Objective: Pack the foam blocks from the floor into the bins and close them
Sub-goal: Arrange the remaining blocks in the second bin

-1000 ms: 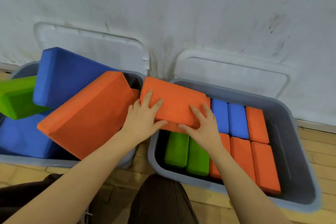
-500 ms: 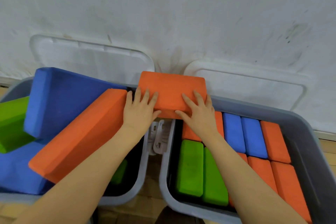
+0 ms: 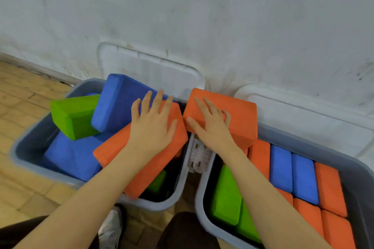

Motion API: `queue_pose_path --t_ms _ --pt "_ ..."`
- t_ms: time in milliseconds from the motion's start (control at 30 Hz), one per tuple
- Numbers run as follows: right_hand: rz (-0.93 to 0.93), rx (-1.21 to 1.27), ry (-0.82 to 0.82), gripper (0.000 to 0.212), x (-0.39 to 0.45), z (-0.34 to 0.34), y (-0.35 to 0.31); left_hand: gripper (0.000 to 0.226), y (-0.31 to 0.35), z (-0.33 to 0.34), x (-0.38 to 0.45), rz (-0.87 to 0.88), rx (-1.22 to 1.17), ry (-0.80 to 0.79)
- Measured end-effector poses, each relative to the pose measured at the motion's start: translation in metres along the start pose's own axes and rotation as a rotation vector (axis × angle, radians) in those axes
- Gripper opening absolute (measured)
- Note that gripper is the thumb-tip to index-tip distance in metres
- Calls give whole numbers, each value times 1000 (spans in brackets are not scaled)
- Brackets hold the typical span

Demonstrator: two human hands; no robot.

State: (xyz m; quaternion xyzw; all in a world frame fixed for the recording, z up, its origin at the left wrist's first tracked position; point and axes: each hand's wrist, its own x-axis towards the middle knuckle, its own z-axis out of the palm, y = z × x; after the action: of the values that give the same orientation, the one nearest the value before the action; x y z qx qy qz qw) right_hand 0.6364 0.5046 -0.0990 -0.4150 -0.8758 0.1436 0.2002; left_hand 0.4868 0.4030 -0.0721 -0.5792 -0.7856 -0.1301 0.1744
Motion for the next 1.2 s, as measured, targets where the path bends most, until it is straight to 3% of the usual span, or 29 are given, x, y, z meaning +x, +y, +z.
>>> queue_pose_path --t_ms 133,267,467,567,900,1067,1200 --pt "-65 -30 -184 69 14 11 -21 64 -29 -4 -26 -20 30 -114" --pt "-106 -5 -298 74 16 25 -32 54 -40 9 -49 -14 69 -178" --pt "-81 434 -116 62 4 30 -38 40 -42 8 -48 5 -12 -35" --pt "-95 614 -12 58 -6 25 -44 45 -43 -7 -54 27 -17 53" --pt "-169 498 472 57 -7 -35 -65 41 -25 -70 -17 108 25 275" --pt "-68 431 603 56 -11 -71 -39 44 0 -74 22 277 -115 275" --pt "136 317 659 58 -14 -83 -3 41 28 -62 61 427 -246 220"
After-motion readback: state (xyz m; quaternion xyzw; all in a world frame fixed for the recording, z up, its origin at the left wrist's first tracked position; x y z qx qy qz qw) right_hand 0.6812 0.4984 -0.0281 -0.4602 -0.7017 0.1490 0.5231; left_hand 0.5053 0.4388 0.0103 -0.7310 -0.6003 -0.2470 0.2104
